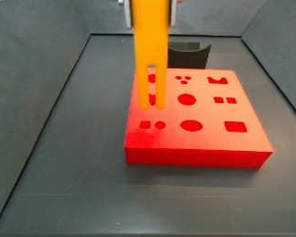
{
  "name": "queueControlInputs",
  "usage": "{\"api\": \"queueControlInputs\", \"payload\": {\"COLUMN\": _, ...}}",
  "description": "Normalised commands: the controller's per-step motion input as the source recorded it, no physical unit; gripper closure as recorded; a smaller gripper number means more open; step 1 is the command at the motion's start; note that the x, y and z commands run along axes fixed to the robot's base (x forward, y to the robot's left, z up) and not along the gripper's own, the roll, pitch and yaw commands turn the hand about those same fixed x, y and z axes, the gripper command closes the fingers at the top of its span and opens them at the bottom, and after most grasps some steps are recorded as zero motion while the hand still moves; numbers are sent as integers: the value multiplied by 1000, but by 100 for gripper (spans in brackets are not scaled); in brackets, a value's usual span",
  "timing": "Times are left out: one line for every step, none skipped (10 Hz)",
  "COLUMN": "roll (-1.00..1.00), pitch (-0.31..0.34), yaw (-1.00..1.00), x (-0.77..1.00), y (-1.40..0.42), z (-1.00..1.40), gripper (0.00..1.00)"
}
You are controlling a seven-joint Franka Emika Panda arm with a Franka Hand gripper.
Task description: Insert the square-circle object.
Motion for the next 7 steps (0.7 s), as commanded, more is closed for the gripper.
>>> {"api": "queueControlInputs", "payload": {"roll": 23, "pitch": 33, "yaw": 0, "x": 126, "y": -17, "z": -269, "gripper": 100}}
{"api": "queueControlInputs", "payload": {"roll": 53, "pitch": 11, "yaw": 0, "x": 231, "y": -11, "z": -226, "gripper": 100}}
{"api": "queueControlInputs", "payload": {"roll": 54, "pitch": 10, "yaw": 0, "x": 309, "y": 0, "z": -206, "gripper": 100}}
{"api": "queueControlInputs", "payload": {"roll": 87, "pitch": 26, "yaw": 0, "x": 254, "y": -9, "z": -146, "gripper": 100}}
{"api": "queueControlInputs", "payload": {"roll": 113, "pitch": 27, "yaw": 0, "x": 240, "y": -51, "z": -120, "gripper": 100}}
{"api": "queueControlInputs", "payload": {"roll": 164, "pitch": 30, "yaw": 11, "x": 146, "y": -89, "z": -91, "gripper": 100}}
{"api": "queueControlInputs", "payload": {"roll": 217, "pitch": 1, "yaw": 140, "x": 0, "y": -160, "z": -83, "gripper": 100}}
